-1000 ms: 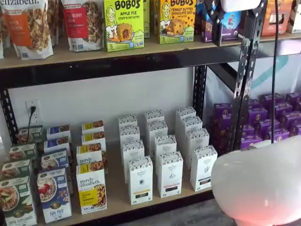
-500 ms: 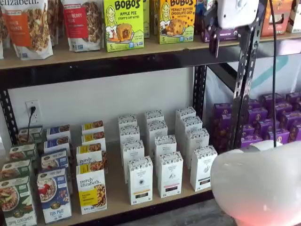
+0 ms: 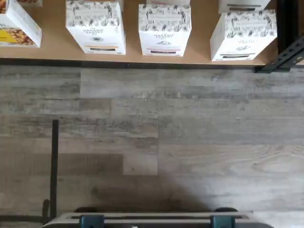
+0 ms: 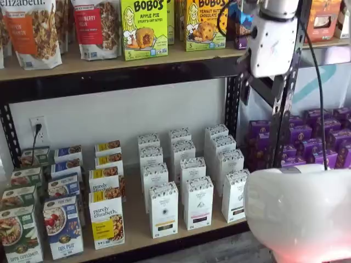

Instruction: Pick up the white box with a green strip in the middle, on the bottom shelf, the sixth box from the left

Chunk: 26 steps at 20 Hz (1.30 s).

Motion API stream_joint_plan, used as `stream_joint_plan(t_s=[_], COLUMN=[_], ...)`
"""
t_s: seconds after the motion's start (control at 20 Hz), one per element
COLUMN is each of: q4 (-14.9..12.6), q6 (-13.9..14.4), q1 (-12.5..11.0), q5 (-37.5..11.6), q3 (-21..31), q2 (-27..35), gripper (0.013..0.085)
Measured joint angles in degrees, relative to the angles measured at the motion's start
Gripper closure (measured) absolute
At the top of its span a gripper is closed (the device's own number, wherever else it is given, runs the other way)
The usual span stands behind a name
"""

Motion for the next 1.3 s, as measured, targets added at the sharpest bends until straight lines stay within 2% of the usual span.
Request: stream_joint_plan(t_s=[0.2,0.3,0.4,0.65,0.8,0.95,1.15,1.3], q4=[-0.6,-0.3,-1.2,-1.6,-1.5,-1.4,-2.8,-2.5], q6=[-1.8,-3.5,-4.0,-6.3,-8.0,-9.1,-9.0,-9.7], q1=[-1.7,-3.4,-4.1,-6.6,-8.3,-9.4,-10.1,-10.6], q5=[-6.6,-10.9,-14.7,-22.6,-28.9,-34.1,-39.6,-45.8], q3=[6.3,9.9,12.8,18.0,21.4,23.4,24.1,24.8], q2=[-0.1,0.8,1.8,5.1,7.0,9.6,16.4,21.5], gripper=[0.0130,0.0130,0.0130,0.0130,0.0130,0.0130,0.0130,0.0130])
